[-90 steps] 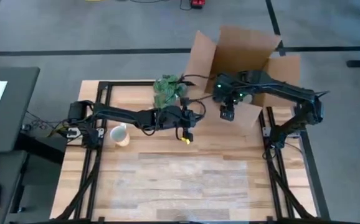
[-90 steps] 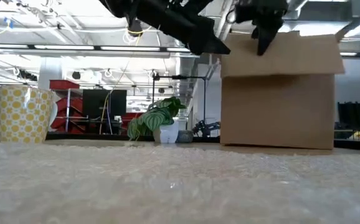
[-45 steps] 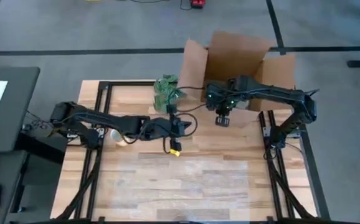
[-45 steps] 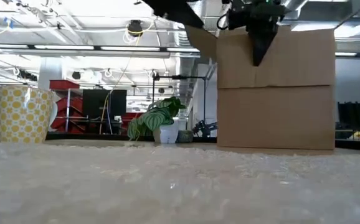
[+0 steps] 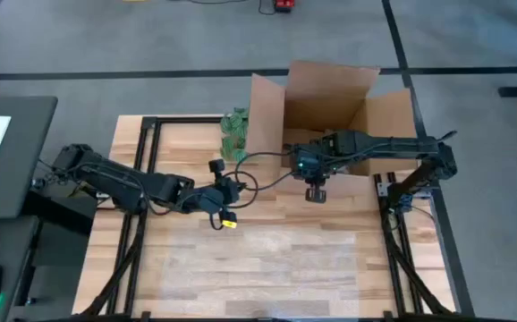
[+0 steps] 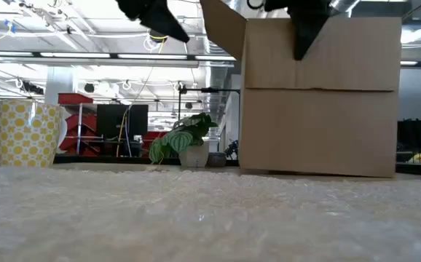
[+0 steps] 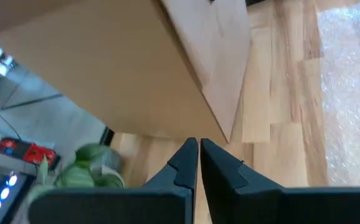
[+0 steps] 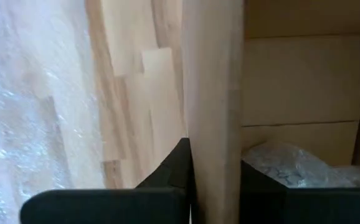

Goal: Wrap mug
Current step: Put the blue wrapped mug into the box, then put the orange cup in the bubble wrap

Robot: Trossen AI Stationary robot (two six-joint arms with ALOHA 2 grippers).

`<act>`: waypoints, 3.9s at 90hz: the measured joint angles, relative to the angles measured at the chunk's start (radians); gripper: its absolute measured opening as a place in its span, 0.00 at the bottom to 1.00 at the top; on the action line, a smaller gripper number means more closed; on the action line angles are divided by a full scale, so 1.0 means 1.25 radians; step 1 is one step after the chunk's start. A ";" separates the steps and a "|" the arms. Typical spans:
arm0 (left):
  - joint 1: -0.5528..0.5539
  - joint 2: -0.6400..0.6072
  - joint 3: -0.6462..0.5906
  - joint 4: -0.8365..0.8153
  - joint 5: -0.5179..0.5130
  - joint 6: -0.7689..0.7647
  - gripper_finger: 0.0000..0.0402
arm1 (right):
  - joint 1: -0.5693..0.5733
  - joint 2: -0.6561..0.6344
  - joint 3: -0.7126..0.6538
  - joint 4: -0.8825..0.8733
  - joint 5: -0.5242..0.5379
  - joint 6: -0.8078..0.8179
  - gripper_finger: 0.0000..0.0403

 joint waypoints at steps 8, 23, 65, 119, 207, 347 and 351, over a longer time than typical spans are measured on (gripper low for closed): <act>-0.008 0.000 -0.012 -0.018 -0.006 -0.025 0.00 | 0.011 0.000 0.000 0.018 -0.001 0.000 0.04; -0.028 0.000 -0.014 -0.061 -0.008 -0.083 0.00 | 0.010 0.000 0.001 0.024 -0.003 0.001 0.04; -0.152 -0.063 -0.014 -0.257 -0.022 -0.341 0.00 | 0.016 -0.001 0.028 0.063 -0.009 -0.031 0.49; -0.225 -0.120 -0.014 -0.623 0.089 -0.739 0.20 | 0.140 -0.010 0.306 -0.061 0.048 -0.049 0.59; -0.127 -0.150 -0.198 -0.777 0.325 -0.795 0.46 | 0.726 -0.011 0.050 0.276 0.320 0.339 0.59; -0.197 0.414 0.374 -0.322 0.448 -0.071 0.01 | 0.620 -0.011 -0.204 0.556 0.251 0.524 0.59; -0.192 0.427 0.384 -0.330 0.467 -0.058 0.01 | 0.620 -0.012 -0.204 0.557 0.251 0.524 0.59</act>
